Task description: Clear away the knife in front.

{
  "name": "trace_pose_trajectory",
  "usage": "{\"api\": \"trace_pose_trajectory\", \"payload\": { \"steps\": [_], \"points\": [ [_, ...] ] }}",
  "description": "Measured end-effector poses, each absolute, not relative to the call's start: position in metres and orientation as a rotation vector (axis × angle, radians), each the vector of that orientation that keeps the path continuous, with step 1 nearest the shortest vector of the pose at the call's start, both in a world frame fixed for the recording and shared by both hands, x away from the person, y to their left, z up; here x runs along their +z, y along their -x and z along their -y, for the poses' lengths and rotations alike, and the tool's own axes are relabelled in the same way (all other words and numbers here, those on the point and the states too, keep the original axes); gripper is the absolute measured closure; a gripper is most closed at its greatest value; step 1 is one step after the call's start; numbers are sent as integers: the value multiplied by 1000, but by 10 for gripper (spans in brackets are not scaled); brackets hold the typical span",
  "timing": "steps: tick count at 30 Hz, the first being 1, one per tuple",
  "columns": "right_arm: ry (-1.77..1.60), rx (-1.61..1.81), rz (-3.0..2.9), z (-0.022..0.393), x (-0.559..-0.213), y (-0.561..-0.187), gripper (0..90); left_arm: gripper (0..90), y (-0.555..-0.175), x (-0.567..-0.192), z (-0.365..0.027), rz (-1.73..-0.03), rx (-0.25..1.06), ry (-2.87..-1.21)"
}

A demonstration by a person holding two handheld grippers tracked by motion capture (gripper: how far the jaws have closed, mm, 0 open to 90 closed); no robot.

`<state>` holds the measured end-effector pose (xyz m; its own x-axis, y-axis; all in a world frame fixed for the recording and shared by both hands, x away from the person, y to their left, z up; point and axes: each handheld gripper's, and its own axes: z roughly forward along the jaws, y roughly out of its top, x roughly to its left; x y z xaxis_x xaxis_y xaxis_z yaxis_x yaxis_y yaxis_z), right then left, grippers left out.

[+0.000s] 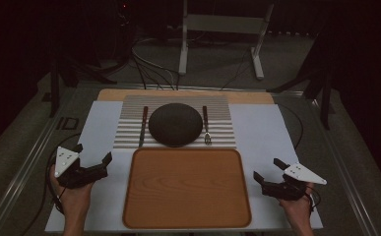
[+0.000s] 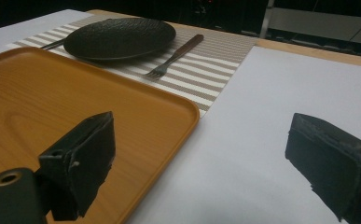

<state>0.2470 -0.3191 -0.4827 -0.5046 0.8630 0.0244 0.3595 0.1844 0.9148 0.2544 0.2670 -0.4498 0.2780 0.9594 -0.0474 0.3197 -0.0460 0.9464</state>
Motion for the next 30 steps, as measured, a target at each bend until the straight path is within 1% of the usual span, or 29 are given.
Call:
{"api": "trace_pose_trajectory", "payload": {
  "steps": [8, 15, 17, 20, 30],
  "points": [
    [-1145, 1297, -1954, 320, -482, -247, 83, 1, -261, -445, -266, -1186, 789, -1587],
    [-1142, 1298, -1954, 320, -482, -246, 83, 1, -266, -443, -266, -1168, 812, -1588],
    [-1143, 1297, -1955, 320, -482, -246, 83, 1, -268, -442, -267, -1175, 819, -1587],
    [-1142, 1297, -1956, 319, -482, -246, 83, 1, -273, -440, -268, -1226, 787, -1589],
    [-1142, 1296, -1958, 320, -482, -246, 83, 0, -284, -436, -268, -1236, 801, -1576]
  ]
}}
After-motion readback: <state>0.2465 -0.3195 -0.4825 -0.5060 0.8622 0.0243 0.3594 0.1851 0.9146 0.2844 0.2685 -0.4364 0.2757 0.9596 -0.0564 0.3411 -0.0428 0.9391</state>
